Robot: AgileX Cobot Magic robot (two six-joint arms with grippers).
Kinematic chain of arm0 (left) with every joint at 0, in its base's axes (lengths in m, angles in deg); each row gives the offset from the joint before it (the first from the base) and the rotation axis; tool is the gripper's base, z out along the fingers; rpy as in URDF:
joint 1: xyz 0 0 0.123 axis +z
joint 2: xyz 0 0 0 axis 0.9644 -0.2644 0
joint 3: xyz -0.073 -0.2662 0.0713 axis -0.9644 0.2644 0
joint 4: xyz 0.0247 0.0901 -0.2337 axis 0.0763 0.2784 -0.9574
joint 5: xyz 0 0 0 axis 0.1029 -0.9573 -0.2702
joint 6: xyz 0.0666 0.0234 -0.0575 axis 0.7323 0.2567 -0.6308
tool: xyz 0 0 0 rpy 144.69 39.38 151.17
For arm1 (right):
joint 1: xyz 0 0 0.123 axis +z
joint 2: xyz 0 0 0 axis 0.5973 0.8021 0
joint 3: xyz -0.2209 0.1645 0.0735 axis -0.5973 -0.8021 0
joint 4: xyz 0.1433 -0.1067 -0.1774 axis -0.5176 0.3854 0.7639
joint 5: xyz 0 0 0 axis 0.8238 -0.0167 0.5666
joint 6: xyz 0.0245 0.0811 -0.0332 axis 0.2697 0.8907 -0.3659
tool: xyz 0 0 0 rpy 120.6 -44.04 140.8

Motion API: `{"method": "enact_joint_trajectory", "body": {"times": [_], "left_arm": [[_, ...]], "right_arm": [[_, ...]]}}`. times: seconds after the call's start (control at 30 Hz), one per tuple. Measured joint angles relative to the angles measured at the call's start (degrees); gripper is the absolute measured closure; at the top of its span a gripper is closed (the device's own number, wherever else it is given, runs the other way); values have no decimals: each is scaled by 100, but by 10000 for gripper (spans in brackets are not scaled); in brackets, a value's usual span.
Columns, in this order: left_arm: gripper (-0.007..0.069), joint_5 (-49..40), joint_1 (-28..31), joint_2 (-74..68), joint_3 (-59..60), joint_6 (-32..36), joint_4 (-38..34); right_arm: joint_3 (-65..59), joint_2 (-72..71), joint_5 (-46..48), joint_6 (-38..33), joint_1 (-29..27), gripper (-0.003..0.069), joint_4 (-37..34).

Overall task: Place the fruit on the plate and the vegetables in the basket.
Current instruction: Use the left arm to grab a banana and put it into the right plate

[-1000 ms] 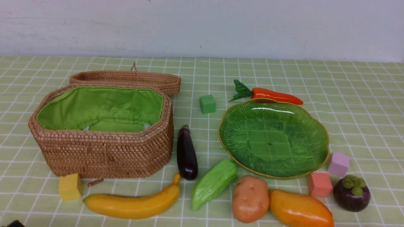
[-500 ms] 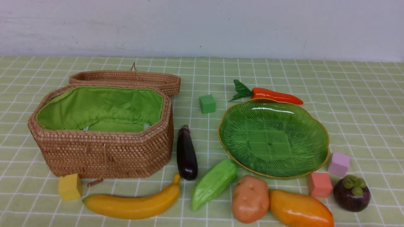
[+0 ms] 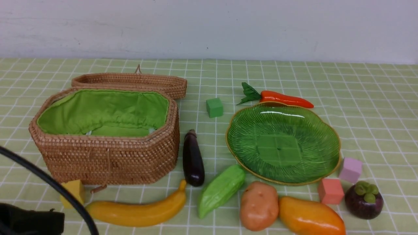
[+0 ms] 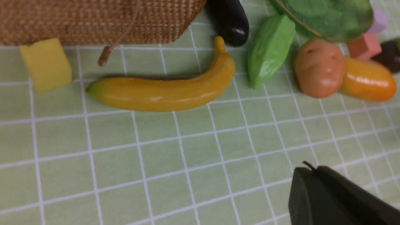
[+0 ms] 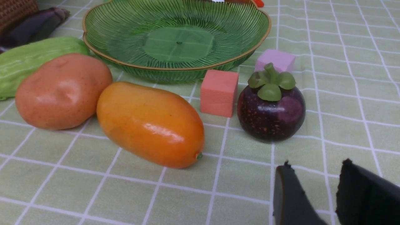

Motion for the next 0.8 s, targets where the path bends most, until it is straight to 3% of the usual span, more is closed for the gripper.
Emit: {"method": "enact_joint_trajectory", "body": {"times": [0.23, 0.37, 0.8], "left_arm": [[638, -248, -997, -1538, -501, 684, 536], [638, 117, -1652, -2134, -807, 891, 581], [638, 637, -1915, -2168, -838, 1365, 622]], "right_arm": [[0, 0, 0, 0, 0, 419, 0], [0, 0, 0, 0, 0, 419, 0], [0, 0, 0, 0, 0, 419, 0]]}}
